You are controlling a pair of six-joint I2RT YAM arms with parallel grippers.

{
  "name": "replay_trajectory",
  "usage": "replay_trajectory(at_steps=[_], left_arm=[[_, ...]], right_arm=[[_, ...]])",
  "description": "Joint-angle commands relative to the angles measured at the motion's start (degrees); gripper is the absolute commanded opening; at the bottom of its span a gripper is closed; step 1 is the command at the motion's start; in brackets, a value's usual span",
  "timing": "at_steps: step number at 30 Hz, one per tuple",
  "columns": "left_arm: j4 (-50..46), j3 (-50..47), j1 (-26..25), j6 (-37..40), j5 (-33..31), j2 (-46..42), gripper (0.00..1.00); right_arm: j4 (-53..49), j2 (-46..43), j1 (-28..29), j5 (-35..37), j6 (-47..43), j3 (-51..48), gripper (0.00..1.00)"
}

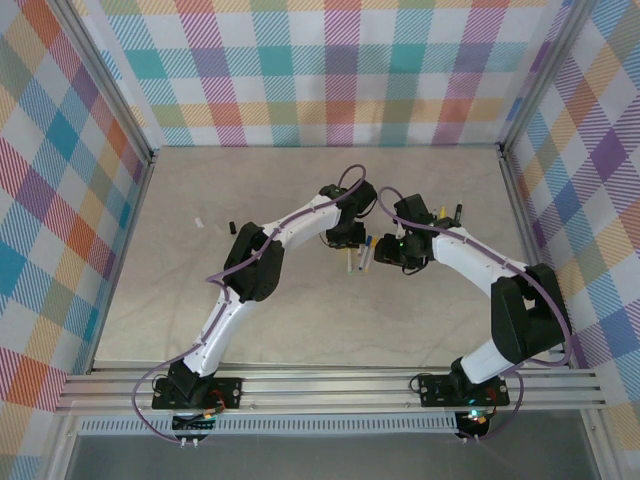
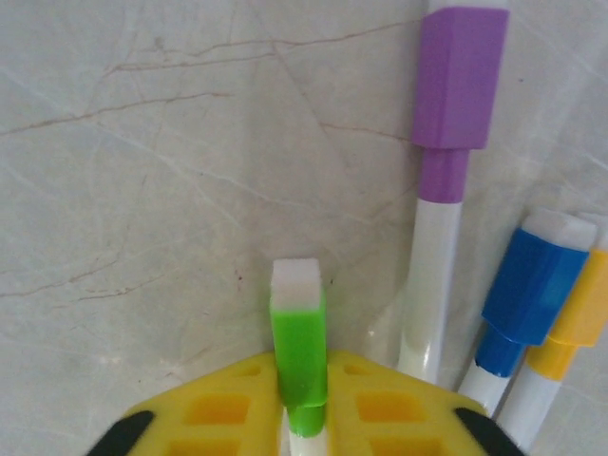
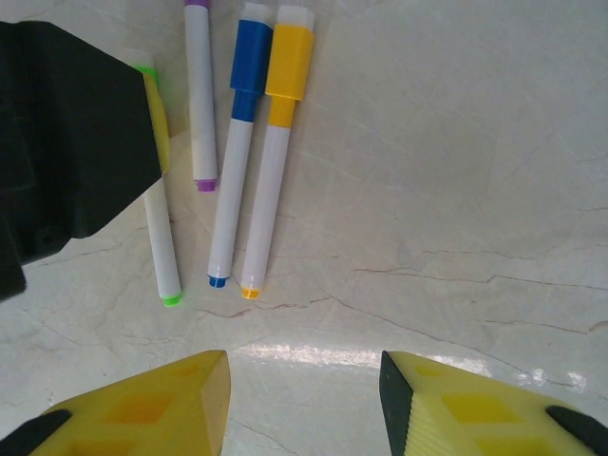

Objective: Open the pen caps

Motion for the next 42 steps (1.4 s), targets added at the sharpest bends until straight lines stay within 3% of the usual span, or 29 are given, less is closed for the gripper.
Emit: replay_trajectory(at_steps=[1,4,10,18,23,42], left_arm=[[-0.86,-0.84,-0.08,0.51,-3.24,3.90,0.07],[0.59,-2.99,0.37,0.59,-2.40,2.51,0.00],[1.14,-5.68,2.56,1.63,-2.53,-3.82,0.00],[6.08,-10.93,5.52,0.18,7.52,-12.67,0.00],[10.50,-14.71,5.61,-1.89,12.70,-15.66,0.00],[12.86,-18.07,5.26,-2.94,16.39,-19.43,0.00]], right_arm=[[1.79,0.37,-0.07,-1.97,0.54,-0.37,0.46],[2.83,0.14,-0.02,-3.52,0.62,-0.75,0.46],[8.36,0.00,0.11,-11.87,1.32,-2.71,0.43],[17.84,3.00,1.85,-22.07,3.08,-4.04,0.42],[20.69,6.25,3.33,-23.17,4.69,-2.75,0.43],[26.15,12.46,4.29,-25.98,7.44,1.14,0.39]])
